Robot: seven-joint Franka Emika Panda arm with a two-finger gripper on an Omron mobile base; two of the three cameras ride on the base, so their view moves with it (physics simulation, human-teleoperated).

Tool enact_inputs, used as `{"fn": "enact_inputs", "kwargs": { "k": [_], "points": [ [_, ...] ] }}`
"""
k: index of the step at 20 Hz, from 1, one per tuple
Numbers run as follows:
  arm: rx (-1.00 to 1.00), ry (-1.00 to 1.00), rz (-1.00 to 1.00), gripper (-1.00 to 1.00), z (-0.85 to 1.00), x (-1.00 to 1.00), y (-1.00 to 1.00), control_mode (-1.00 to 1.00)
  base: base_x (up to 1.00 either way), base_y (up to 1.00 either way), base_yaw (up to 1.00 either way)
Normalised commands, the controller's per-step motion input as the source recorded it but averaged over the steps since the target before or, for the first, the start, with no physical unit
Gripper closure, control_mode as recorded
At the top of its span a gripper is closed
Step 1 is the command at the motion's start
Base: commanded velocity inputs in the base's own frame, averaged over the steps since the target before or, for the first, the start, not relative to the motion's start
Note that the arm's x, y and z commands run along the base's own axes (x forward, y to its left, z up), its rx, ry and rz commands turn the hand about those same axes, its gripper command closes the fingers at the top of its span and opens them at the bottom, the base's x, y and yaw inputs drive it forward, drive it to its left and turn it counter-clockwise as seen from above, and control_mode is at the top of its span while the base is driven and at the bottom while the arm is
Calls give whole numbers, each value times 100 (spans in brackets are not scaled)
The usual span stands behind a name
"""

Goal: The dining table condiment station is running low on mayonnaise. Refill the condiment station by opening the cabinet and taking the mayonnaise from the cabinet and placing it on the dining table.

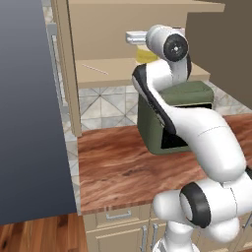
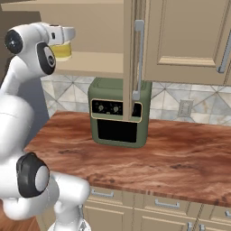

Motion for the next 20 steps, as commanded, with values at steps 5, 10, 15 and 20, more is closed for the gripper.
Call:
{"fn": "enact_inputs", "kwargs": {
  "k": [5,10,15,20],
  "points": [
    [0,5,0,100,-13,-100,0,-100,0,0,0],
    [0,4,2,100,-12,-100,-20,-100,0,0,0],
    [-1,10,9,100,-11,-98,-15,-100,0,0,0],
    [0,13,10,100,0,-50,0,-100,0,0,0]
  ]
}}
